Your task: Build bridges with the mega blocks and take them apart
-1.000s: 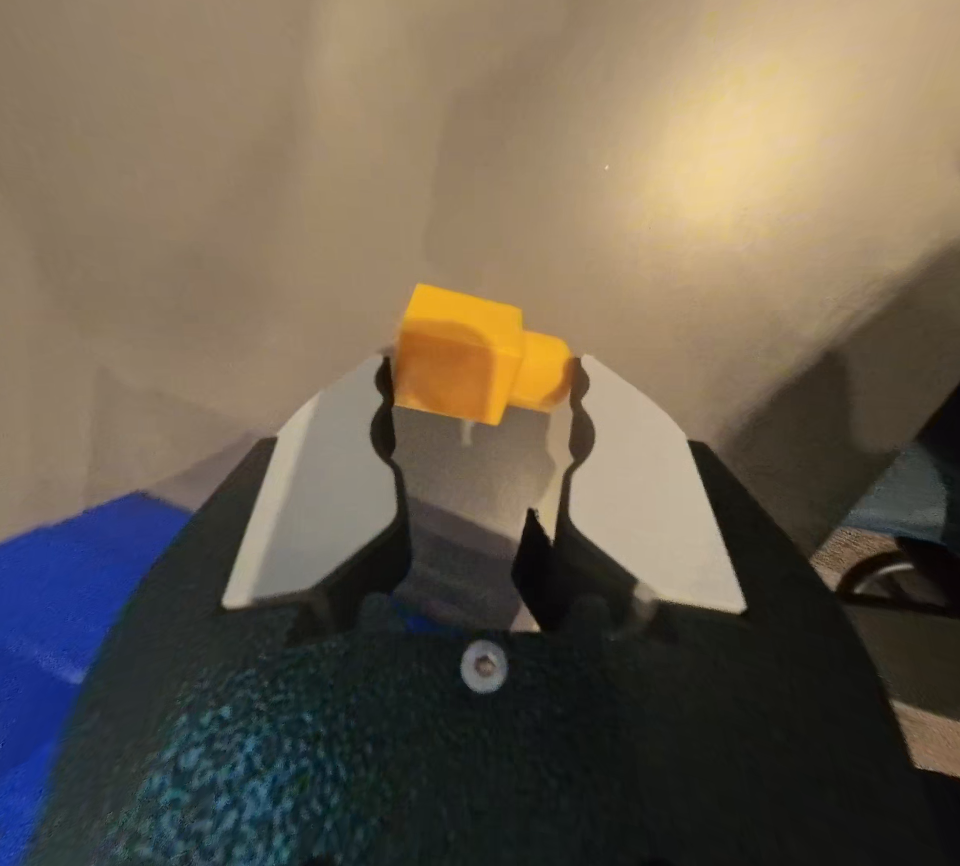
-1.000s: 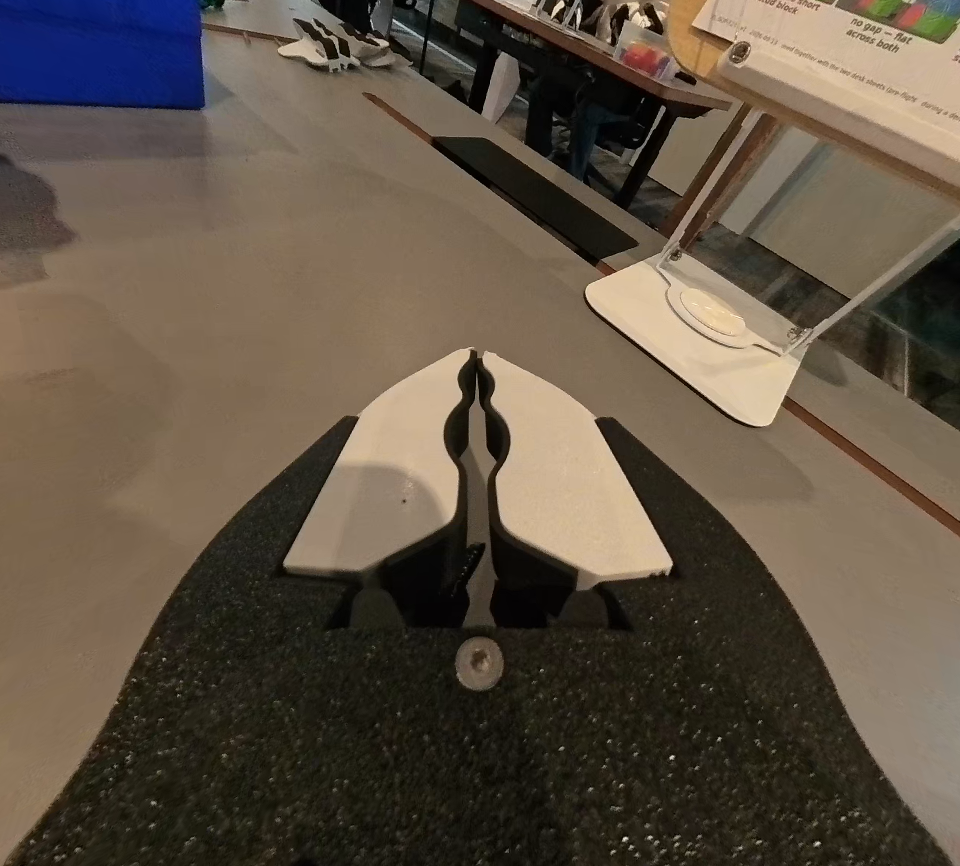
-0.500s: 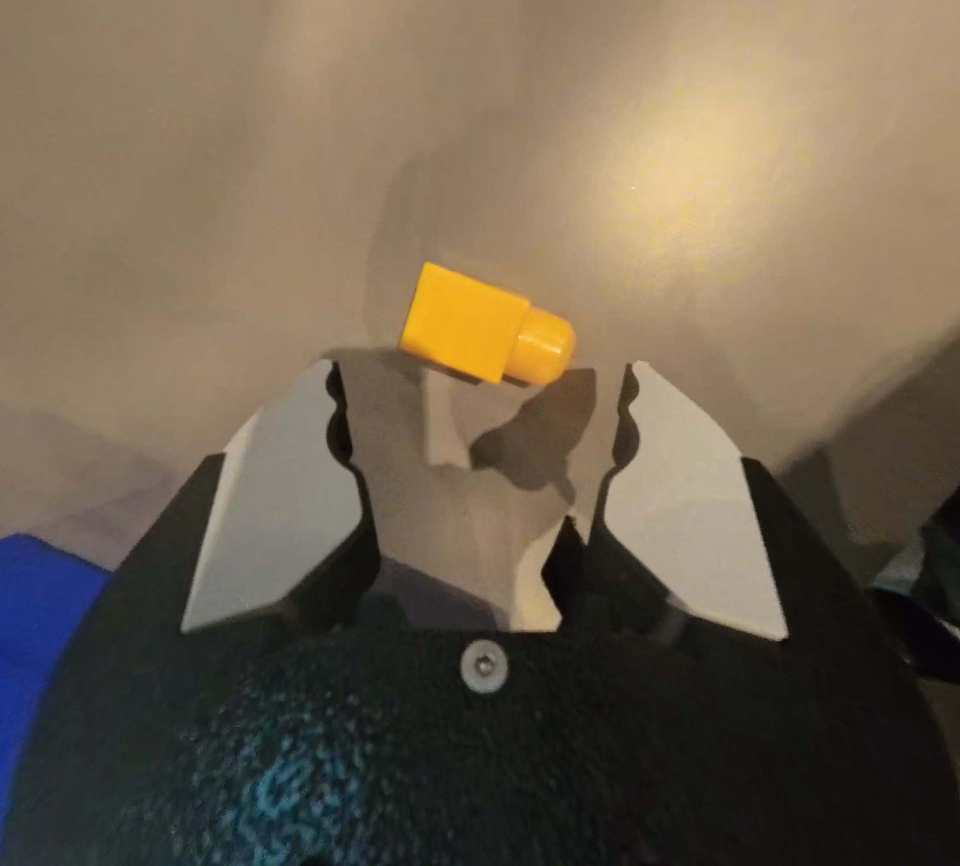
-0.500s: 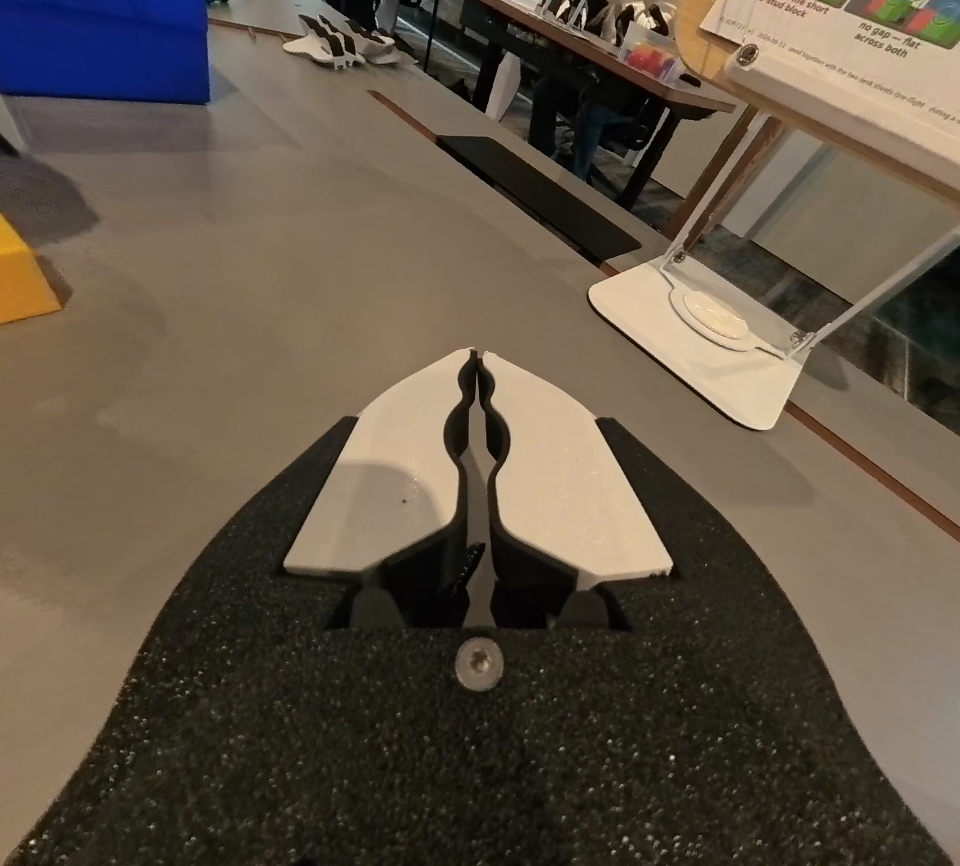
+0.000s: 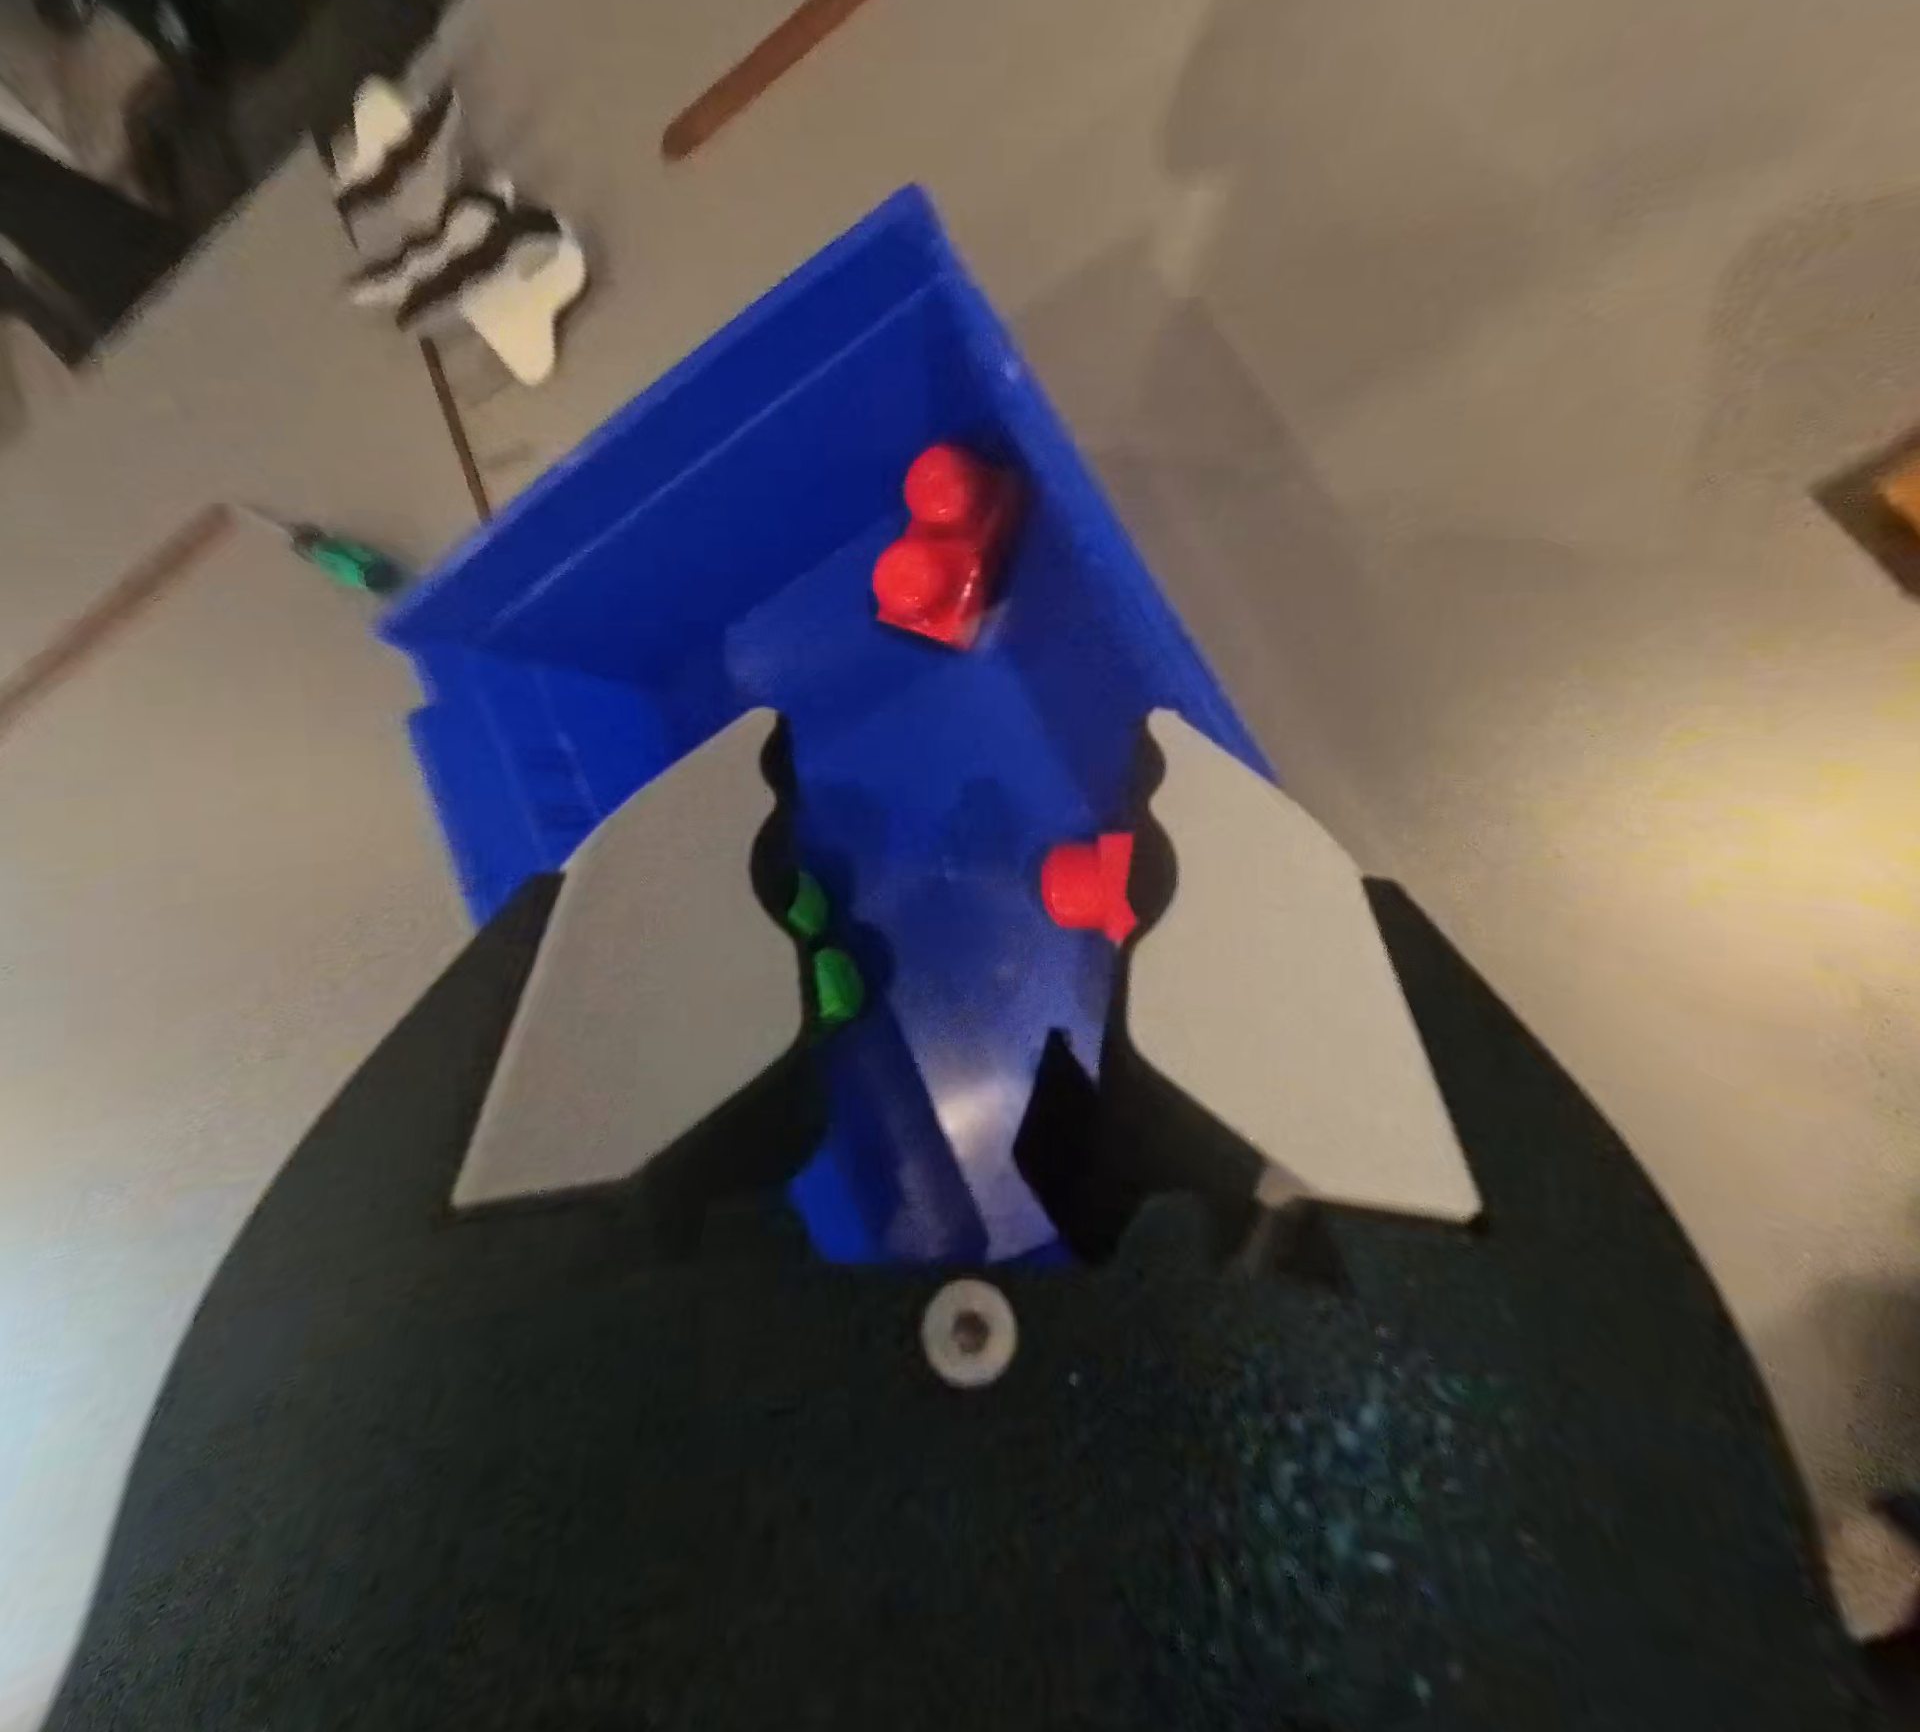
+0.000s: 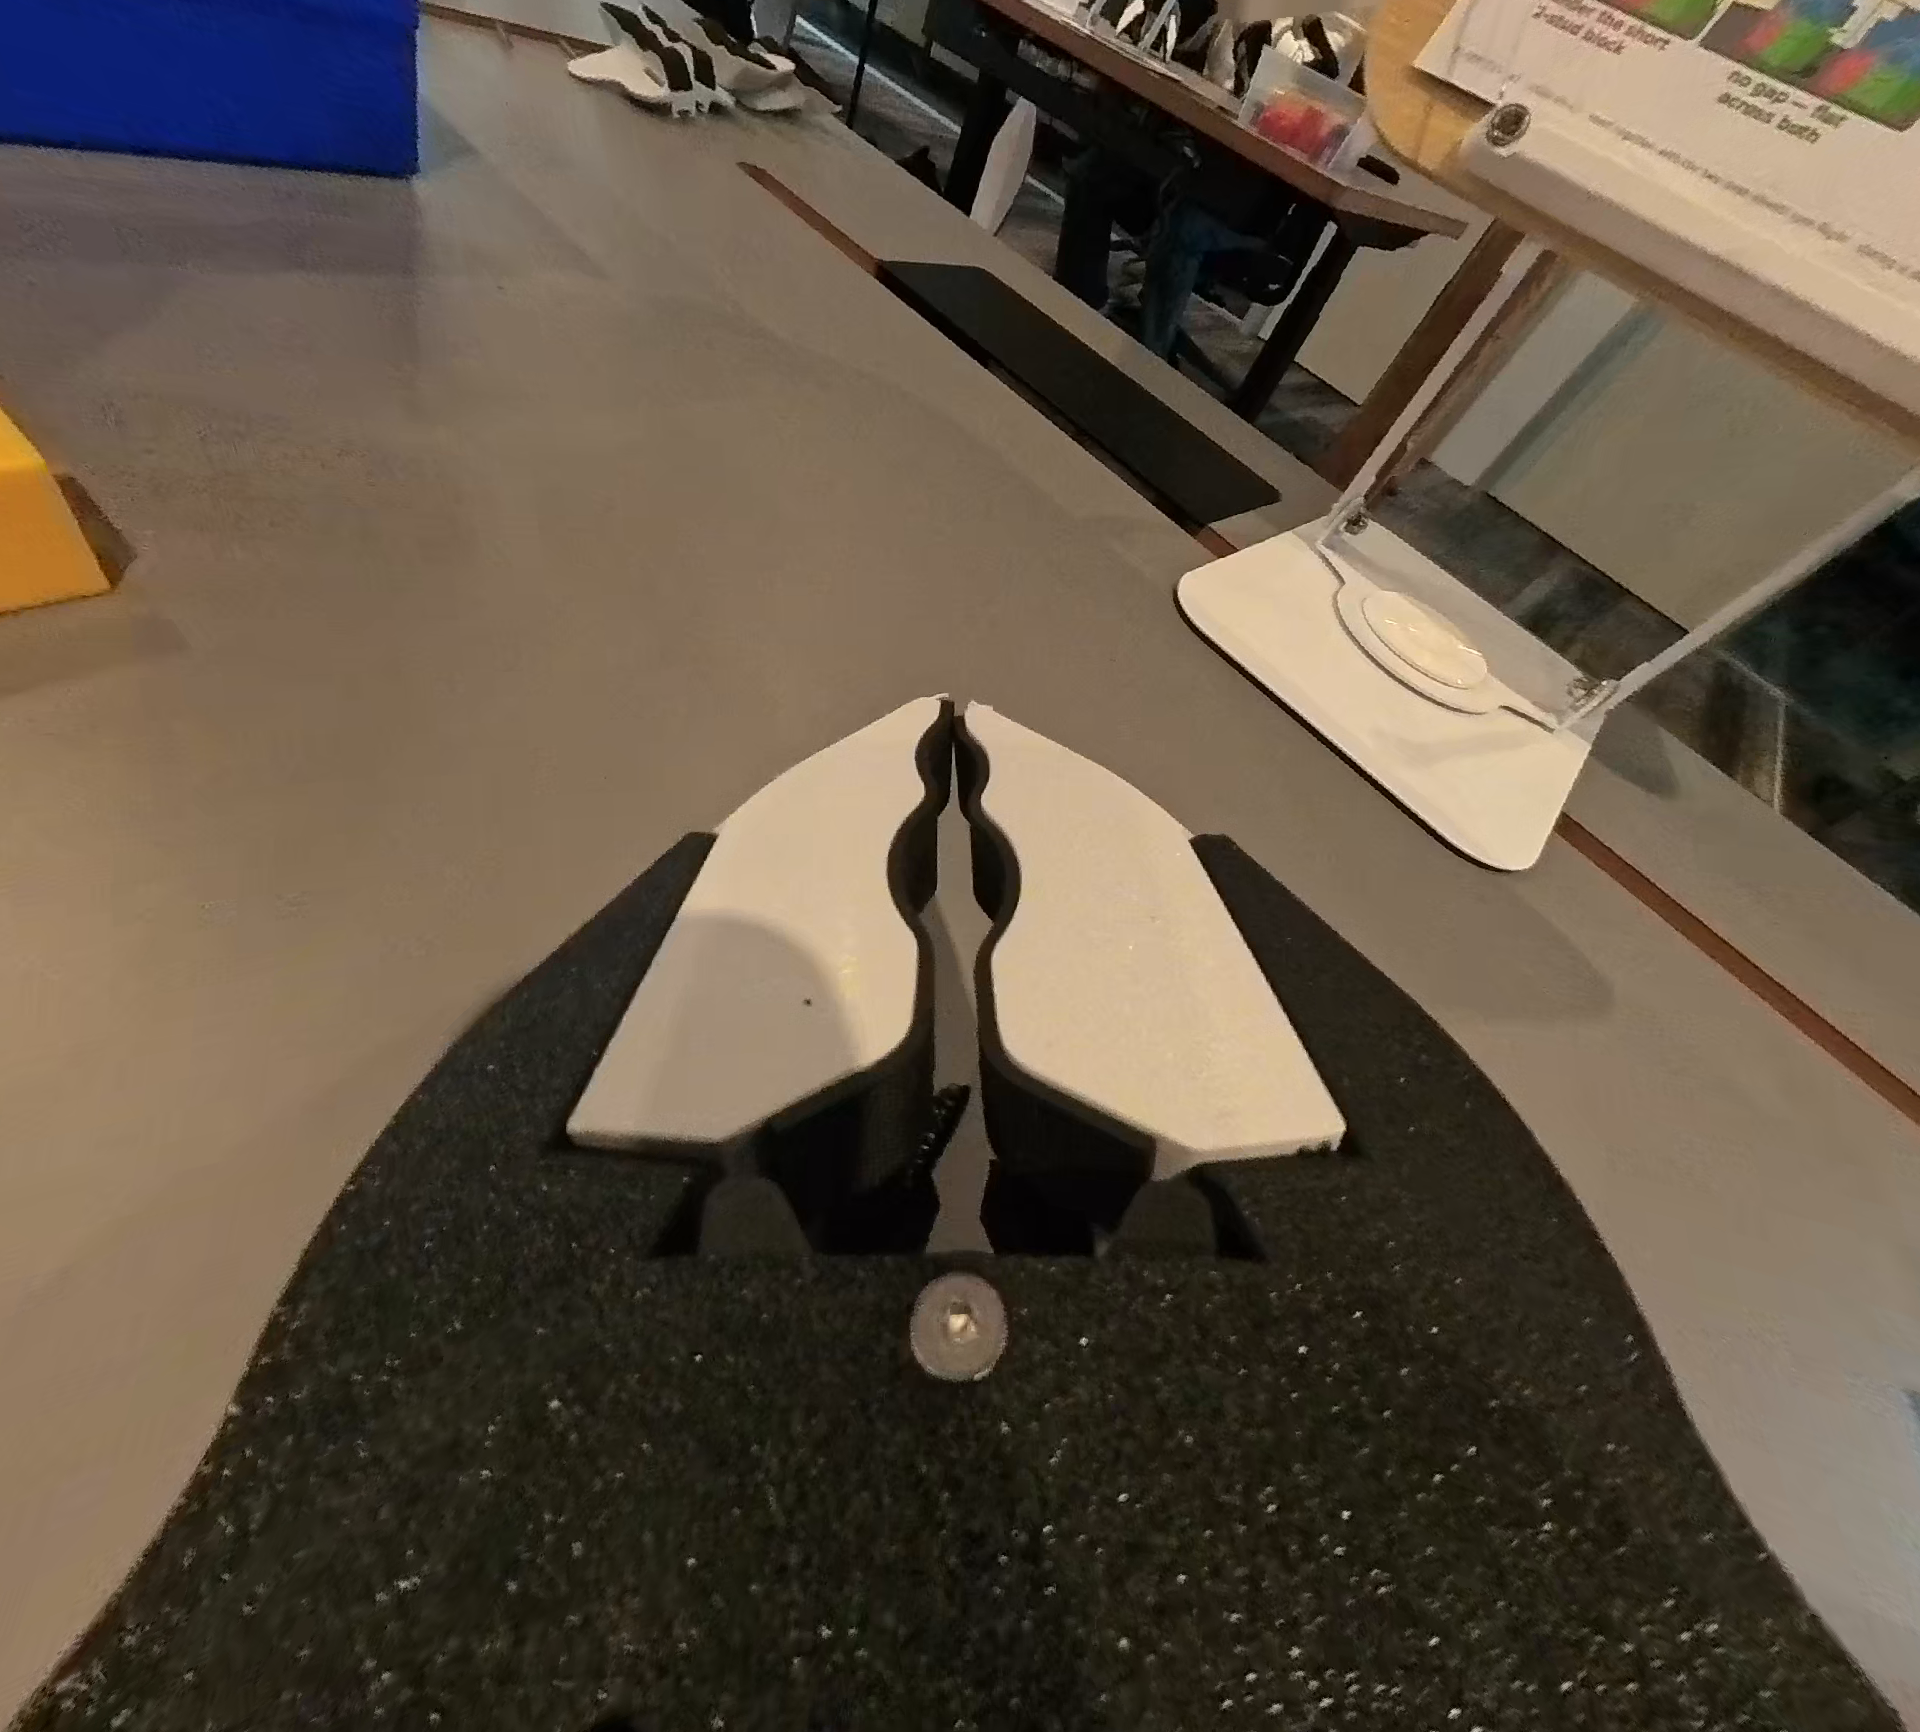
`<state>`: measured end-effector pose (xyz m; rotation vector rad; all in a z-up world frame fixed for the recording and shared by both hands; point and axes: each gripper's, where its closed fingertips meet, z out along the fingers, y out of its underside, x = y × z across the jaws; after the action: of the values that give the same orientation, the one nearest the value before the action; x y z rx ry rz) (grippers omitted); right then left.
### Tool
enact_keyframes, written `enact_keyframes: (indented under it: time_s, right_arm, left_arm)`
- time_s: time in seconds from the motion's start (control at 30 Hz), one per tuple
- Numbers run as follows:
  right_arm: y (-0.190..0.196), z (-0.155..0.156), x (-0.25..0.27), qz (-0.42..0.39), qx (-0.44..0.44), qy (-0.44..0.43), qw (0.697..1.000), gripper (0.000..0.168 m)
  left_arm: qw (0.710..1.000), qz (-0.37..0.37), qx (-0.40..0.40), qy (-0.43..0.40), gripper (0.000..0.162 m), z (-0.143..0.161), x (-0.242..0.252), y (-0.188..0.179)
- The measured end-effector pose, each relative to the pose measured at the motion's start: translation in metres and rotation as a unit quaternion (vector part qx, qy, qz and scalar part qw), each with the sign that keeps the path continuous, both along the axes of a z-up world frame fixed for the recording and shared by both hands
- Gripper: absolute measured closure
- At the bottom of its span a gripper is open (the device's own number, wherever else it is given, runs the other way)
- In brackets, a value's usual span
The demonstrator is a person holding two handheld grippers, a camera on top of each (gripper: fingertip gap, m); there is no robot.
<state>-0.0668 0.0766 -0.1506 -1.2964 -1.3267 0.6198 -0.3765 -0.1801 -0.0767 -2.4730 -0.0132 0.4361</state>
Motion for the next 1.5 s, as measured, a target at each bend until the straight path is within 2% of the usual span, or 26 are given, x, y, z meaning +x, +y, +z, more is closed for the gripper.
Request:
enact_keyframes:
  time_s: [0.03, 0.1, 0.27, 0.53, 0.63, 0.87, 1.07, 1.2, 1.37, 1.5]
  right_arm:
    - [0.0, 0.0, 0.0, 0.001, 0.002, -0.001, 1.0, 0.168]
    - [-0.001, -0.001, -0.001, 0.003, 0.005, -0.004, 1.0, 0.168]
    - [-0.003, -0.003, -0.002, 0.007, 0.014, -0.01, 1.0, 0.168]
    - [-0.004, -0.004, -0.003, 0.01, 0.019, -0.015, 1.0, 0.168]
    - [-0.005, -0.004, -0.003, 0.011, 0.02, -0.016, 1.0, 0.168]
    - [-0.005, -0.005, -0.004, 0.011, 0.021, -0.018, 1.0, 0.168]
    - [-0.005, -0.005, -0.004, 0.009, 0.027, -0.02, 0.999, 0.168]
    - [-0.006, -0.005, -0.004, 0.011, 0.03, -0.021, 0.999, 0.168]
    - [-0.006, -0.005, -0.004, 0.012, 0.029, -0.019, 0.999, 0.168]
    - [-0.006, -0.006, -0.006, 0.01, 0.036, -0.024, 0.999, 0.168]
  left_arm:
    - [0.999, 0.026, 0.0, -0.023, 0.105, -0.01, -0.012, 0.003]
    - [0.998, 0.028, -0.012, -0.055, 0.108, -0.033, -0.024, 0.012]
    - [0.996, 0.043, -0.055, -0.05, 0.11, -0.078, -0.051, 0.03]
    - [0.993, 0.04, -0.077, -0.075, 0.109, -0.113, -0.057, 0.052]
    - [0.994, 0.019, -0.082, -0.071, 0.125, -0.121, -0.056, 0.056]
    - [0.997, 0.027, -0.05, -0.043, 0.128, -0.1, -0.071, 0.043]
    - [0.997, 0.013, 0.041, -0.063, 0.128, -0.048, -0.066, 0.033]
    - [0.998, -0.001, 0.043, -0.035, 0.128, -0.017, -0.055, 0.025]
    - [0.999, -0.022, -0.015, -0.035, 0.128, -0.023, -0.037, 0.01]
    - [0.994, -0.085, 0.03, -0.066, 0.128, -0.015, 0.009, 0.027]
